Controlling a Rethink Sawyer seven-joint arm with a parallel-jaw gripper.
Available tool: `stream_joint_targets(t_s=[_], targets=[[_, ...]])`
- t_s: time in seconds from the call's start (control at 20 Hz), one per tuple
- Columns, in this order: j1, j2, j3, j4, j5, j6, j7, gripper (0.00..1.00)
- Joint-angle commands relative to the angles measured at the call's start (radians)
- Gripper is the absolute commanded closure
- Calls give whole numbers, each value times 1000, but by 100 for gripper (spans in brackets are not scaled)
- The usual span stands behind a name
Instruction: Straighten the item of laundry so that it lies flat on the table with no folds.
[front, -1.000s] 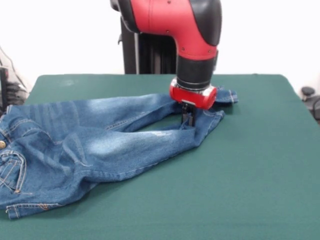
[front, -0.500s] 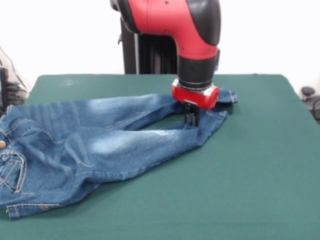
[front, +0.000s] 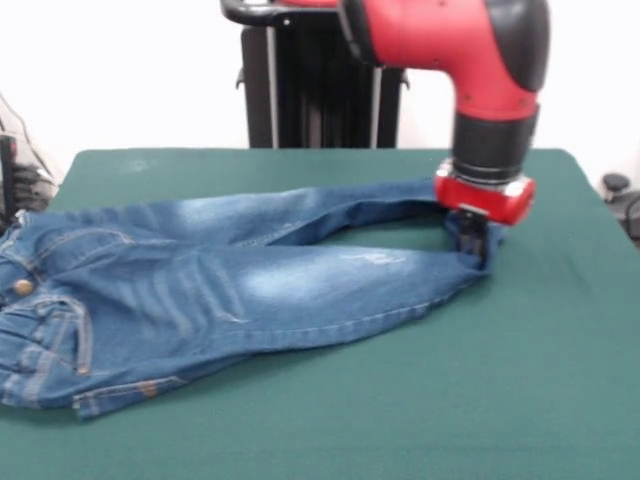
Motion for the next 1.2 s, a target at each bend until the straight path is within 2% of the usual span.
stream_joint_targets(t_s=[0.05,0.2,0.45,0.55,0.6,0.7,0.75,1.05,1.2], targets=[[55,27,88,16,161,25,341,100],[18,-6,97,41,170,29,305,100],[49,33,8,2,208,71,265,100],[58,39,-12,16,221,25,275,100],[30,26,12,48,197,-44,282,100],[-108,-2,132,126,58,-233,332,100],[-147,-14,153,156,5,-293,355,100],[-349,-47,269,300,-271,-539,427,100],[-402,-77,290,362,-343,-616,445,100]])
